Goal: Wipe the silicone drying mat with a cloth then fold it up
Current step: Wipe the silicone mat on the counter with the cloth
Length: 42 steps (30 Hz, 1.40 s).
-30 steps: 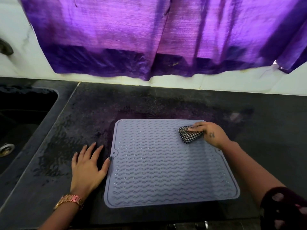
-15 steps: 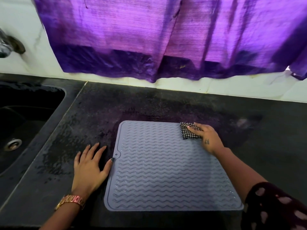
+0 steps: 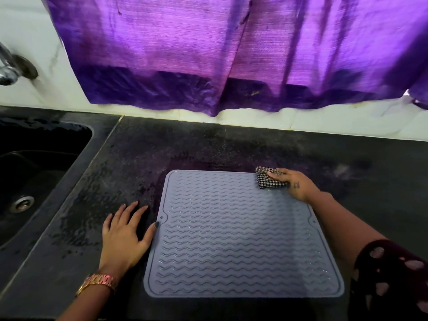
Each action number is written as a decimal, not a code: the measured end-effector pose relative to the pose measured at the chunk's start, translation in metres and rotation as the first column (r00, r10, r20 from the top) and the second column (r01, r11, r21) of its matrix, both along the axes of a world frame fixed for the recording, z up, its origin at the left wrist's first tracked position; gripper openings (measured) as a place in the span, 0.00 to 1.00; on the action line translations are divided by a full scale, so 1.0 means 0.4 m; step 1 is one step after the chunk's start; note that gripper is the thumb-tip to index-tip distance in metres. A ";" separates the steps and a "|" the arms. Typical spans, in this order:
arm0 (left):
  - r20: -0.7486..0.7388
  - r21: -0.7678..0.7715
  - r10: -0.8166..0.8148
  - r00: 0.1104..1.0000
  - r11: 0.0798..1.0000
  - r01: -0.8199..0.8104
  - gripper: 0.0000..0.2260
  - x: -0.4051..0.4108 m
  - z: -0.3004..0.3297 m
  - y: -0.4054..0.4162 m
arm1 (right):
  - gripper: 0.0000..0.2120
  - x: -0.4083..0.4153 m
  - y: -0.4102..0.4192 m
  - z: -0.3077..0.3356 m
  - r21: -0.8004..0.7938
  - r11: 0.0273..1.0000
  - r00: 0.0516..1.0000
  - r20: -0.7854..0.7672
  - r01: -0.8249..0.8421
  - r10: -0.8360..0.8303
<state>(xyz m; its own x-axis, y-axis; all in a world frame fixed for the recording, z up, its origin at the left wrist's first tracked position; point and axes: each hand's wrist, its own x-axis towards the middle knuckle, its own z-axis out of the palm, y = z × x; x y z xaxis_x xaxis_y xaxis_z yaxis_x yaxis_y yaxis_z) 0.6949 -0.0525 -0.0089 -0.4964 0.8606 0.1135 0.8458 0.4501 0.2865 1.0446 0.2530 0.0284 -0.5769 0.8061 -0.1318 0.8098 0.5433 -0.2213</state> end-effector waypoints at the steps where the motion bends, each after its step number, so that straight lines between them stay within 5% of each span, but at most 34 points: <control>1: 0.003 0.006 -0.001 1.000 1.000 0.001 0.36 0.001 0.000 -0.001 | 0.31 0.002 0.003 0.008 0.020 0.999 1.000 -0.003 0.028 -0.028; 6: -0.007 0.007 -0.001 1.000 1.000 0.001 0.35 -0.002 -0.008 0.002 | 0.34 0.020 -0.073 -0.047 0.248 0.955 0.961 0.183 0.160 -0.208; 8: -0.012 0.004 0.002 1.000 1.000 -0.002 0.34 -0.005 -0.013 0.002 | 0.34 0.023 -0.067 -0.044 0.216 0.965 0.960 0.203 0.147 -0.191; 12: -0.014 0.005 -0.002 1.000 1.000 0.003 0.34 -0.010 -0.019 0.002 | 0.32 0.012 -0.032 0.025 -0.036 0.971 0.970 0.072 0.235 -0.232; 15: -0.017 0.007 -0.004 1.000 1.000 0.004 0.33 -0.013 -0.025 0.001 | 0.29 0.015 -0.088 0.036 0.092 0.912 0.917 -0.023 0.399 -0.399; 19: -0.030 0.011 -0.011 0.999 1.000 0.012 0.33 -0.014 -0.028 0.002 | 0.29 0.040 -0.204 -0.035 0.225 0.916 0.922 0.128 0.333 -0.366; 24: -0.028 0.016 -0.016 0.999 1.000 0.016 0.34 -0.016 -0.027 0.002 | 0.28 0.050 -0.159 0.007 0.027 0.938 0.936 0.064 0.345 -0.346; 27: -0.026 0.018 -0.015 1.000 1.000 0.016 0.34 -0.016 -0.030 0.002 | 0.27 0.071 -0.213 0.012 0.094 0.893 0.896 -0.103 0.441 -0.432; 31: -0.023 0.016 -0.013 1.000 1.000 0.013 0.34 -0.019 -0.034 0.004 | 0.30 0.082 -0.365 -0.070 0.231 0.867 0.895 -0.038 0.441 -0.445; 35: -0.022 0.015 -0.020 1.000 1.000 0.020 0.35 -0.021 -0.035 0.003 | 0.30 0.086 -0.312 -0.040 0.102 0.883 0.889 -0.023 0.457 -0.457; 38: -0.022 0.017 -0.023 0.999 1.000 0.024 0.35 -0.019 -0.036 0.003 | 0.29 0.110 -0.305 -0.010 0.066 0.886 0.881 -0.163 0.458 -0.443; 42: -0.022 0.017 -0.025 0.999 1.000 0.026 0.35 -0.022 -0.037 0.004 | 0.32 0.112 -0.435 -0.073 0.226 0.857 0.886 -0.143 0.463 -0.441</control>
